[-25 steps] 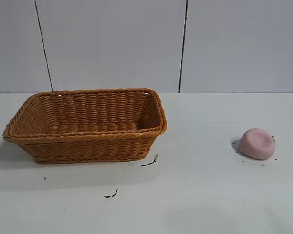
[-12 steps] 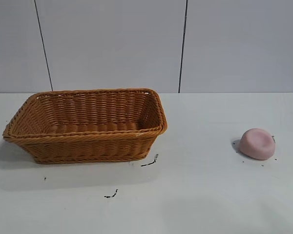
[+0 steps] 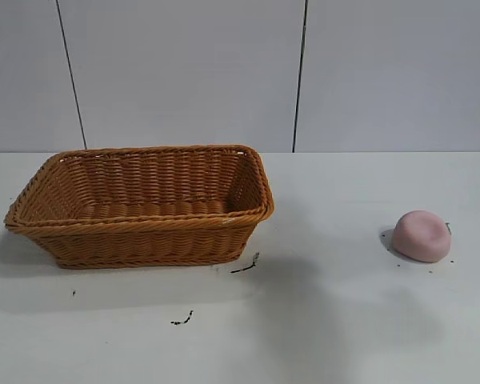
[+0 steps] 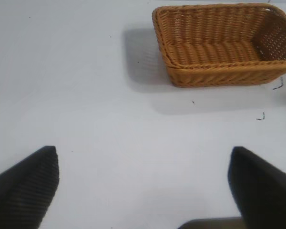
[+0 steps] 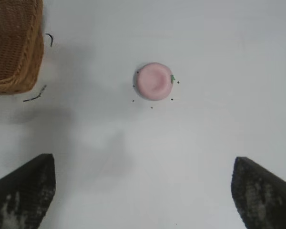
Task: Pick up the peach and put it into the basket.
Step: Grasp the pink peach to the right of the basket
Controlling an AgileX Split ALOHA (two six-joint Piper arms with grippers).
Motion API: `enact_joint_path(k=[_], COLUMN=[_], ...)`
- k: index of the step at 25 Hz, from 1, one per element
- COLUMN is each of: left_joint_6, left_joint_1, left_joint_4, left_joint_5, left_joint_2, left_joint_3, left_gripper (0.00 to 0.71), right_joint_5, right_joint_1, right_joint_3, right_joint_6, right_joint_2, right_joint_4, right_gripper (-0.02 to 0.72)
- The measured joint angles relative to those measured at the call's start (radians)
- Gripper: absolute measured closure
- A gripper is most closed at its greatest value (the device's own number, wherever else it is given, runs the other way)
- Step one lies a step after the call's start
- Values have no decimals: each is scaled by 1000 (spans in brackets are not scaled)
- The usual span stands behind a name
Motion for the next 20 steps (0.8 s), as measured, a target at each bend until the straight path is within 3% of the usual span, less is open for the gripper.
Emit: enact_joint_path(k=[10, 20], left_joint_6=[0, 0], left_joint_1=[0, 0], left_joint_4=[0, 0], left_joint_5=[0, 0], left_joint_2=[0, 0], left_joint_3=[0, 0], left_gripper=[17, 17], right_joint_5=[71, -35], right_joint_1=[0, 0], right_joint_3=[-371, -497], right_joint_6=[-20, -23], right_joint_2=[635, 918], right_joint_4=[0, 0], right_gripper=[8, 8])
